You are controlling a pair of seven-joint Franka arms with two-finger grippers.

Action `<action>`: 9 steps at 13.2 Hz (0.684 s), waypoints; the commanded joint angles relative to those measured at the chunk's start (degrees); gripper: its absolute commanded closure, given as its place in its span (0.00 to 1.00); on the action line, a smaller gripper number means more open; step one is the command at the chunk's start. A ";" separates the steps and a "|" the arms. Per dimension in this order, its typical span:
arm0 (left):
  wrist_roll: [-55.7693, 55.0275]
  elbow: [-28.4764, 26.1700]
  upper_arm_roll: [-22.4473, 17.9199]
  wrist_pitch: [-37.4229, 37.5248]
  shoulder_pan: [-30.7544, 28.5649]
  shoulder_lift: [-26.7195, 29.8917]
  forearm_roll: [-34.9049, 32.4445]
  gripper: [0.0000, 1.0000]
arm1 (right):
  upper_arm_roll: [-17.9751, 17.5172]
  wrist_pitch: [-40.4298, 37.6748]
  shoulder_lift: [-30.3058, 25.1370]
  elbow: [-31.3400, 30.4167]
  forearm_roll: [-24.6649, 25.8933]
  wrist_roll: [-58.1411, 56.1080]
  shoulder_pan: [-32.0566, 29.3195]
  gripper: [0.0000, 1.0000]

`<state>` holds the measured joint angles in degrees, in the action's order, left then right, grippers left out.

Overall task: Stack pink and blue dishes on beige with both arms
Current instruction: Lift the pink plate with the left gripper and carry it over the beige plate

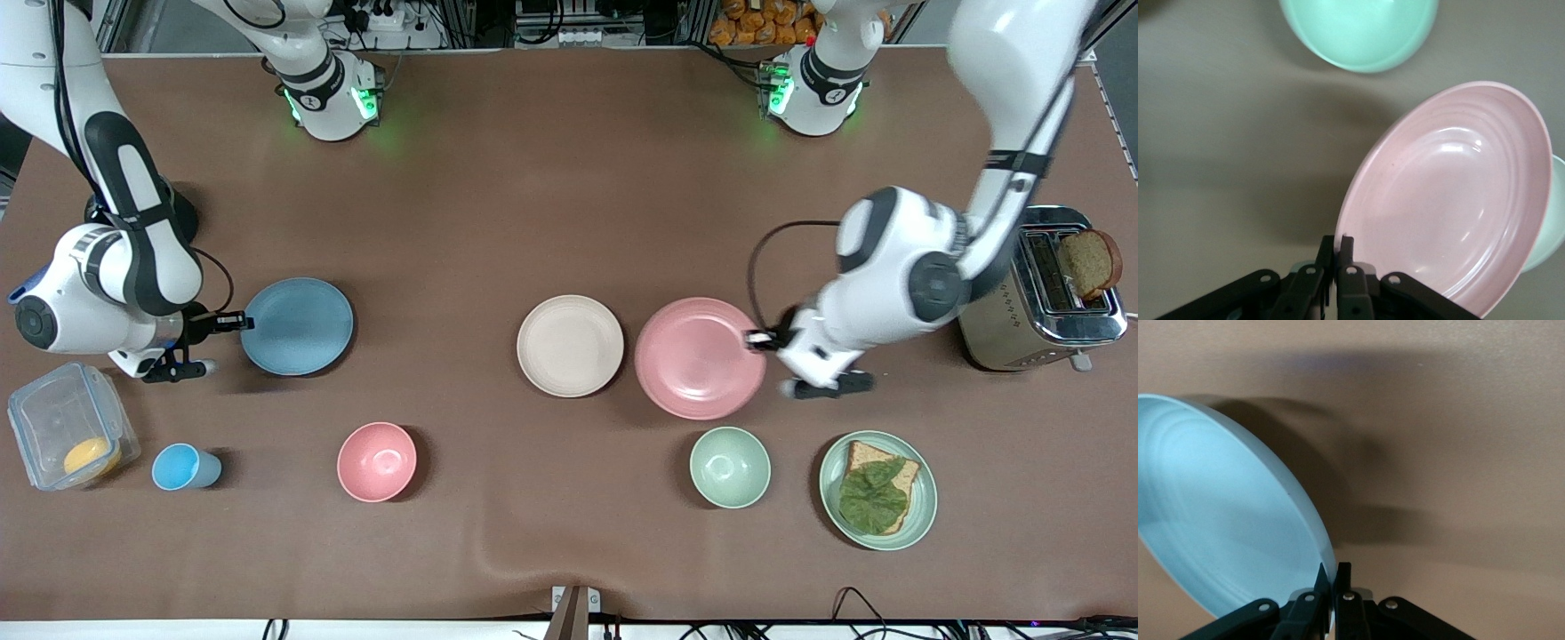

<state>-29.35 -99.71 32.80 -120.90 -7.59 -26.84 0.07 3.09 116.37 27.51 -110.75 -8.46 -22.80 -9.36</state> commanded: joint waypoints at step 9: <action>-3.70 2.33 -0.20 -6.44 10.67 -7.51 4.24 1.00 | -0.01 -8.09 0.70 7.47 -0.60 3.20 2.24 1.00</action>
<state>-33.19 -98.36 32.78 -125.44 1.67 -32.66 2.77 2.78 109.60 27.54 -105.03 -8.46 -20.48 -7.67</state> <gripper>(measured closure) 0.947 0.952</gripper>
